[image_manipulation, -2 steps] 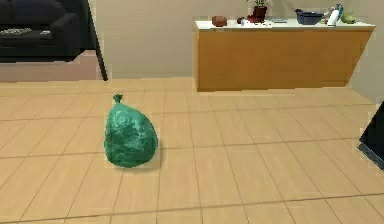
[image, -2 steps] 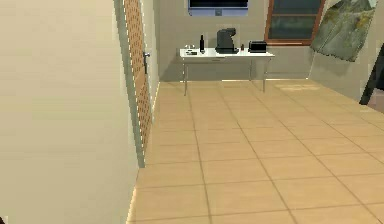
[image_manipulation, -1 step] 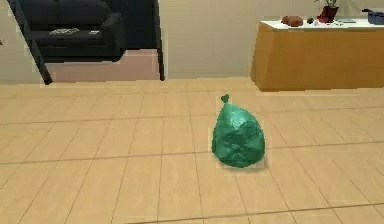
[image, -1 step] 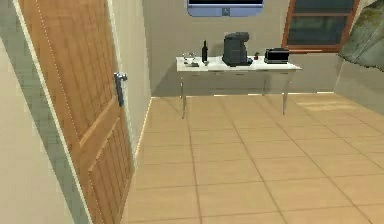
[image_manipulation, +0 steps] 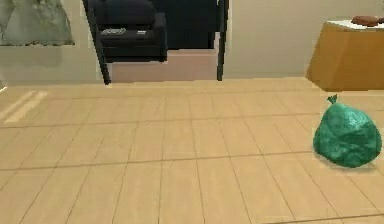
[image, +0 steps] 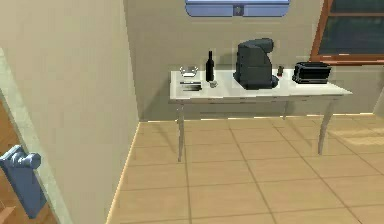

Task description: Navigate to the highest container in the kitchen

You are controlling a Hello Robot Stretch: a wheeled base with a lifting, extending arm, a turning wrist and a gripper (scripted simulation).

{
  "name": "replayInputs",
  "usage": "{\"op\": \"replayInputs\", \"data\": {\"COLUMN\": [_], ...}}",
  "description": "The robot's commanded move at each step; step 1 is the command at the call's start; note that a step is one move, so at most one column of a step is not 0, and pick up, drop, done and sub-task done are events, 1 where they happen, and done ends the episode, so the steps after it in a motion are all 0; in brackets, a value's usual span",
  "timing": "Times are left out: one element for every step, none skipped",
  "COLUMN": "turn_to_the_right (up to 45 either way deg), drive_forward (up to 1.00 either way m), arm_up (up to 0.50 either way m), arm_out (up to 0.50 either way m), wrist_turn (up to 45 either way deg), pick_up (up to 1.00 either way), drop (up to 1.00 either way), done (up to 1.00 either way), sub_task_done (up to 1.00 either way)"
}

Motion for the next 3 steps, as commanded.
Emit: {"op": "replayInputs", "data": {"turn_to_the_right": [0.0,-3.0,45.0], "drive_forward": [0.35,0.0,0.0], "arm_up": [0.0,0.0,0.0], "arm_out": [0.0,0.0,0.0], "wrist_turn": [0.0,0.0,0.0], "pick_up": [0.0,0.0,0.0], "drop": [0.0,0.0,0.0], "done": [0.0,0.0,0.0], "sub_task_done": [0.0,0.0,0.0]}}
